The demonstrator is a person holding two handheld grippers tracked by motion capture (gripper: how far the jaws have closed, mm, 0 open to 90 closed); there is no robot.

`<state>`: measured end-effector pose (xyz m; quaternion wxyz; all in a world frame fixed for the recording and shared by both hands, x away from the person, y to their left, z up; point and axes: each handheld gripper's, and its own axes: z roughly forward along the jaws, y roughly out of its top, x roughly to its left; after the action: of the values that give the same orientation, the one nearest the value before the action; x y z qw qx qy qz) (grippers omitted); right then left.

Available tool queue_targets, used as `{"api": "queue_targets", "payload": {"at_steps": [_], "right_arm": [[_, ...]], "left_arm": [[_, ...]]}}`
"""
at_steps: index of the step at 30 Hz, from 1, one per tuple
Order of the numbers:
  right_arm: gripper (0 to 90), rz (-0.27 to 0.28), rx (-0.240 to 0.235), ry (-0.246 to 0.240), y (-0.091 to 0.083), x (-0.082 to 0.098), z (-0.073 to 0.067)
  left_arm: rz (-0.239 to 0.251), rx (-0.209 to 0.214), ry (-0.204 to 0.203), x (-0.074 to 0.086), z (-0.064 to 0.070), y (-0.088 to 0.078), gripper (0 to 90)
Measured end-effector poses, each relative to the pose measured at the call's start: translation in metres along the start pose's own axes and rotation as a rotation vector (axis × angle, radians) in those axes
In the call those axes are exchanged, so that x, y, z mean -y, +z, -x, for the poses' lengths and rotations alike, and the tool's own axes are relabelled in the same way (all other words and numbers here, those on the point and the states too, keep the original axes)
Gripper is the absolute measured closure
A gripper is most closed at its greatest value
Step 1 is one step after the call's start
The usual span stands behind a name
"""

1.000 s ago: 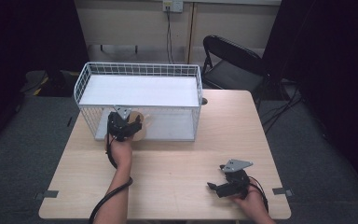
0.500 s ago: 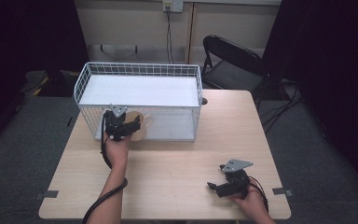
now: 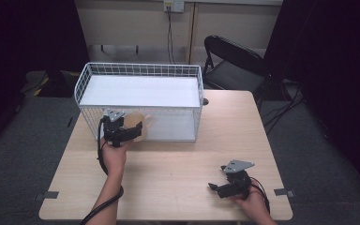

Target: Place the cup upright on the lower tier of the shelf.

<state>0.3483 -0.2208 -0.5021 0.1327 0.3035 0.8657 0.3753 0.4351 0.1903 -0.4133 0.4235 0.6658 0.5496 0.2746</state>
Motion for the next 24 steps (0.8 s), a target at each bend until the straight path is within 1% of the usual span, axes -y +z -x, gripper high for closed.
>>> {"api": "queue_targets", "payload": {"at_steps": [3,4,5,8,11,12,15,16,17,18,20,21,23,24], "right_arm": [[12.4,0.000,0.000,0.000,0.000,0.000,0.000],[12.4,0.000,0.000,0.000,0.000,0.000,0.000],[12.4,0.000,0.000,0.000,0.000,0.000,0.000],[12.4,0.000,0.000,0.000,0.000,0.000,0.000],[12.4,0.000,0.000,0.000,0.000,0.000,0.000],[12.4,0.000,0.000,0.000,0.000,0.000,0.000],[12.4,0.000,0.000,0.000,0.000,0.000,0.000],[12.4,0.000,0.000,0.000,0.000,0.000,0.000],[12.4,0.000,0.000,0.000,0.000,0.000,0.000],[12.4,0.000,0.000,0.000,0.000,0.000,0.000],[12.4,0.000,0.000,0.000,0.000,0.000,0.000],[12.4,0.000,0.000,0.000,0.000,0.000,0.000],[12.4,0.000,0.000,0.000,0.000,0.000,0.000],[12.4,0.000,0.000,0.000,0.000,0.000,0.000]], "left_arm": [[-0.015,0.017,-0.006,0.004,0.002,0.003,15.4],[-0.019,0.010,-0.004,0.006,0.003,0.004,15.5],[-0.026,0.011,0.004,0.007,0.003,0.005,14.8],[-0.036,0.005,0.005,0.012,0.002,0.008,15.2],[-0.050,-0.006,-0.010,0.016,0.001,0.014,16.2],[-0.057,-0.012,-0.001,0.017,0.000,0.015,16.7],[-0.063,-0.029,-0.013,0.018,0.000,0.019,18.8],[-0.068,-0.030,-0.012,0.018,0.000,0.020,20.1],[-0.067,-0.028,-0.020,0.018,0.000,0.021,20.0],[-0.068,-0.031,-0.016,0.018,0.000,0.022,20.3],[-0.075,-0.038,-0.008,0.018,0.000,0.023,22.8],[-0.069,-0.035,-0.014,0.018,-0.001,0.024,25.9],[-0.062,-0.037,-0.014,0.018,-0.002,0.024,32.1],[-0.061,-0.039,-0.018,0.018,-0.002,0.025,32.1]]}}
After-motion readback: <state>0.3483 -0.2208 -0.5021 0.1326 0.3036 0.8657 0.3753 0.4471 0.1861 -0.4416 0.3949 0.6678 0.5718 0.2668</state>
